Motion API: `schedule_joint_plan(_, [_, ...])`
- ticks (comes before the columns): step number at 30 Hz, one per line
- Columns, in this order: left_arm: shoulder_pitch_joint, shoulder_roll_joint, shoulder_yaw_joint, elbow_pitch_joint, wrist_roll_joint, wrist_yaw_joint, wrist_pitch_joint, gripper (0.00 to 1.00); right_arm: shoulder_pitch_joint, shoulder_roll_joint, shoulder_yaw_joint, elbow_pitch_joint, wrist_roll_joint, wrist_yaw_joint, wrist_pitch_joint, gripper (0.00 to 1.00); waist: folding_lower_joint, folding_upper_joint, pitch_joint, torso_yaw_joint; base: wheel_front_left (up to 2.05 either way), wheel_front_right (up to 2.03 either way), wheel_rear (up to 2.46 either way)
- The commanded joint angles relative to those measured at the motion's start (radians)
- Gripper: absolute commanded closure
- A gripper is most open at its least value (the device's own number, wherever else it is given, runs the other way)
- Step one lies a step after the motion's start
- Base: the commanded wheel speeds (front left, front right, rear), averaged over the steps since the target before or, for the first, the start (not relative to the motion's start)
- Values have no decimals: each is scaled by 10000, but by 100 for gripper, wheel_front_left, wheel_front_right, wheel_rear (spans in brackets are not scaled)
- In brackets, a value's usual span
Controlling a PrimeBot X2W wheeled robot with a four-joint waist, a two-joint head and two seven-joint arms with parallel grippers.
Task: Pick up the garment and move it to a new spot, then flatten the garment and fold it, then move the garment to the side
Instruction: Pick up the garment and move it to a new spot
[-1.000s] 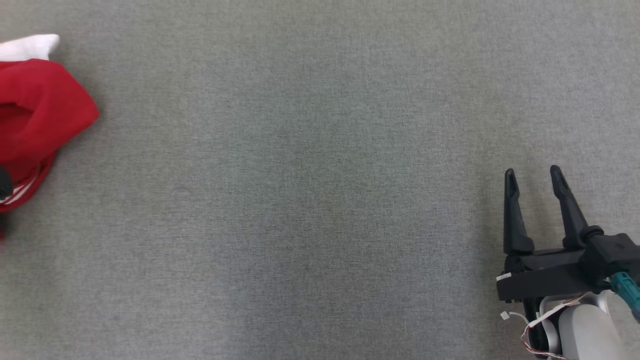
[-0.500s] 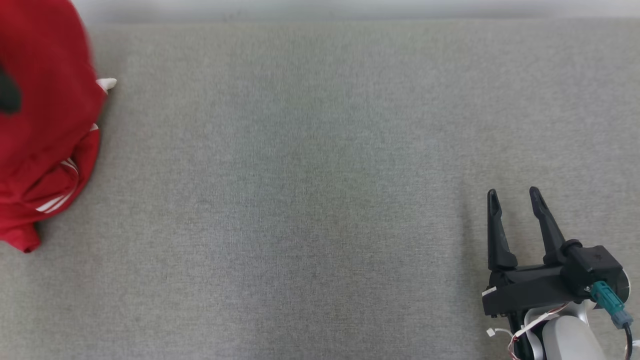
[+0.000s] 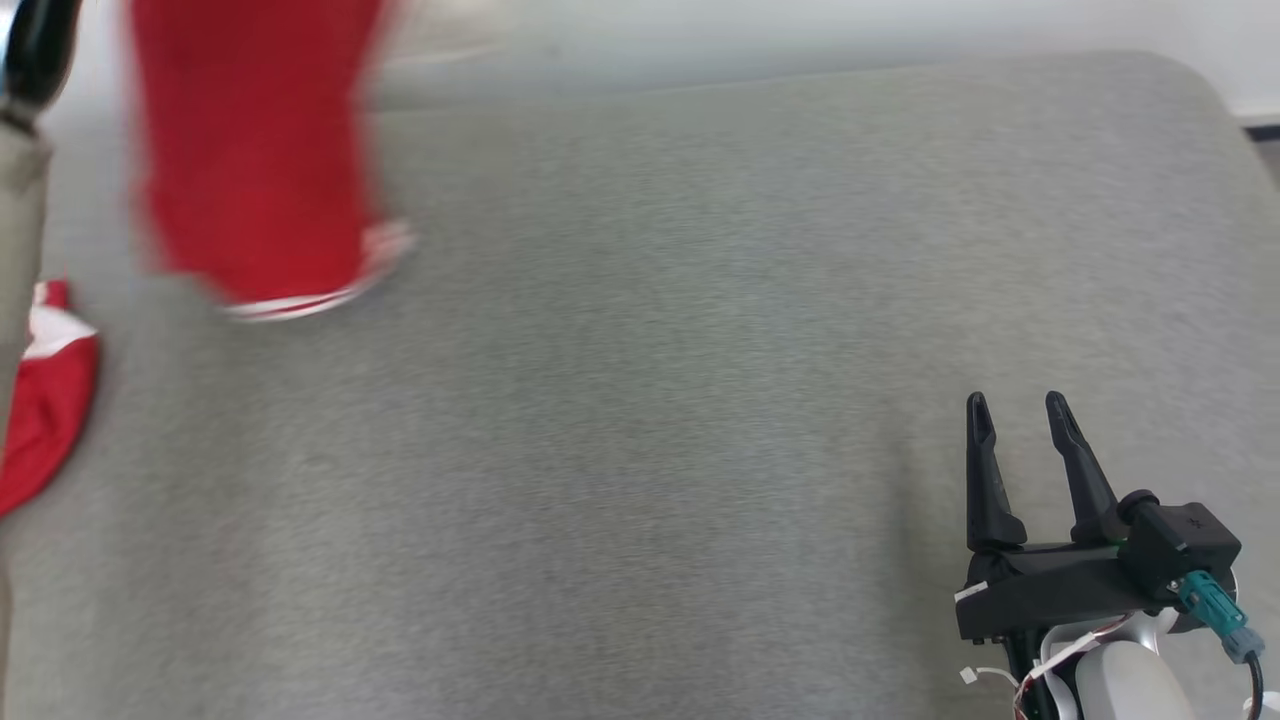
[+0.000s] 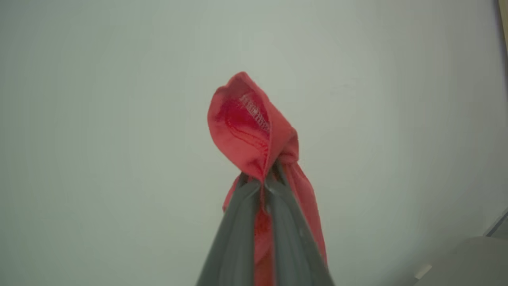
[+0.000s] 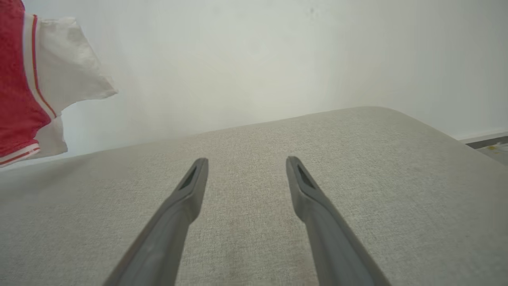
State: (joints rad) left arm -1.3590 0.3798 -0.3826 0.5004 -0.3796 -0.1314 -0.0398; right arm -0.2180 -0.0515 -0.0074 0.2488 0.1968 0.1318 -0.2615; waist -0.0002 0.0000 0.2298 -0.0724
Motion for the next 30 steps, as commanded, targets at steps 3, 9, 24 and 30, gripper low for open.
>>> schedule_joint_plan(3, [-694,-387,-354,-350,-17,23,286,100,149,16,-10,-65,243,-21,-49,0,2,0,-71,-1000,0,0,0])
schedule_joint_plan(9, [-1280,-1241,-877,-306,-287,26,473,100,90,17,-72,-145,425,-21,-49,0,2,0,96,-1538,0,0,0])
schedule_joint_plan(24, [2535,-1985,-1244,-224,-961,657,-759,100,219,16,-239,-240,290,-21,-47,0,2,0,85,-1264,0,0,0])
schedule_joint_plan(30, [5166,-1423,-1105,-234,-1278,1127,-1301,100,153,14,-218,-218,143,-21,-38,0,2,0,65,-848,0,0,0])
